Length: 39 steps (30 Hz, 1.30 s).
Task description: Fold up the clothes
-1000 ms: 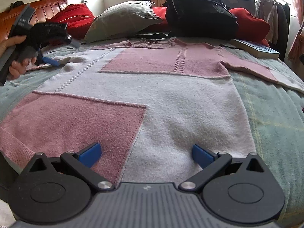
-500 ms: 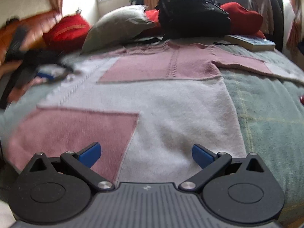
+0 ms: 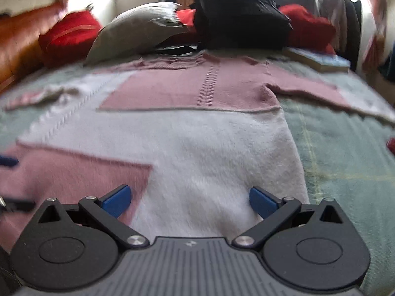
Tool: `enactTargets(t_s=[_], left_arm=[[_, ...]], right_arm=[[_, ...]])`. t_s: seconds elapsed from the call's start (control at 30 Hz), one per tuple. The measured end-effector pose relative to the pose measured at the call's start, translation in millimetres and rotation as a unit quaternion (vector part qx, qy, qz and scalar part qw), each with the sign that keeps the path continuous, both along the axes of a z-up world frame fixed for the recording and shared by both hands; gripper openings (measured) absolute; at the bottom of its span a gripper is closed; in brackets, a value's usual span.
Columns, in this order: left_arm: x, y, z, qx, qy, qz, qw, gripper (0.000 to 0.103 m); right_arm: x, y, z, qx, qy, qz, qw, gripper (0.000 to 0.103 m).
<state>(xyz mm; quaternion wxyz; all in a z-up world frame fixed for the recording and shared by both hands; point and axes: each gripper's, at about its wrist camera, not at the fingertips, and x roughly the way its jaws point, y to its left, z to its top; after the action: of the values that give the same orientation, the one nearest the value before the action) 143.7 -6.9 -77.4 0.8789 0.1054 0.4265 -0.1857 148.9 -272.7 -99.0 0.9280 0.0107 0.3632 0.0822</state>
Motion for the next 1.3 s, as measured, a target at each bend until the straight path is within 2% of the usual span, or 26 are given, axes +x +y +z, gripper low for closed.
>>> enactTargets(t_s=[0.13, 0.23, 0.33, 0.5, 0.6, 0.7, 0.83, 1.0, 1.07, 1.2, 1.3], left_arm=[[-8, 4, 1, 0.003, 0.005, 0.000, 1.0000, 0.102], [-1, 7, 10, 0.004, 0.019, -0.006, 0.9998, 0.102], [21, 19, 33, -0.005, -0.002, -0.002, 1.0000, 0.102], [87, 43, 71, -0.049, -0.060, 0.019, 0.9968, 0.102], [150, 59, 81, -0.107, -0.056, 0.023, 0.9924, 0.102], [217, 81, 72, -0.176, -0.018, 0.065, 0.9820, 0.102], [264, 98, 39, -0.221, 0.049, 0.111, 0.9677, 0.102], [268, 104, -9, -0.237, 0.077, 0.122, 0.9609, 0.102], [262, 107, -11, -0.251, 0.070, 0.123, 0.9575, 0.102], [246, 97, -3, -0.217, 0.088, 0.104, 0.9666, 0.102], [233, 86, 7, -0.156, 0.072, 0.080, 0.9819, 0.102]], right_arm=[[-14, 3, -3, -0.020, -0.007, 0.001, 1.000, 0.103], [-15, 1, 4, -0.008, -0.001, -0.004, 1.000, 0.103], [-17, 0, 11, 0.004, 0.004, -0.009, 1.000, 0.103], [-17, 0, 23, 0.038, -0.009, 0.002, 0.999, 0.103], [-10, 1, 26, 0.051, -0.011, 0.007, 0.999, 0.103], [-3, 0, 28, 0.056, -0.014, 0.007, 0.998, 0.103], [7, 0, 23, 0.066, -0.006, 0.006, 0.998, 0.103], [15, 3, 11, 0.062, 0.005, 0.004, 0.998, 0.103], [15, 6, 11, 0.056, 0.004, 0.003, 0.998, 0.103], [12, 4, 11, 0.057, 0.004, 0.002, 0.998, 0.103], [12, 3, 12, 0.062, 0.004, -0.001, 0.998, 0.103]])
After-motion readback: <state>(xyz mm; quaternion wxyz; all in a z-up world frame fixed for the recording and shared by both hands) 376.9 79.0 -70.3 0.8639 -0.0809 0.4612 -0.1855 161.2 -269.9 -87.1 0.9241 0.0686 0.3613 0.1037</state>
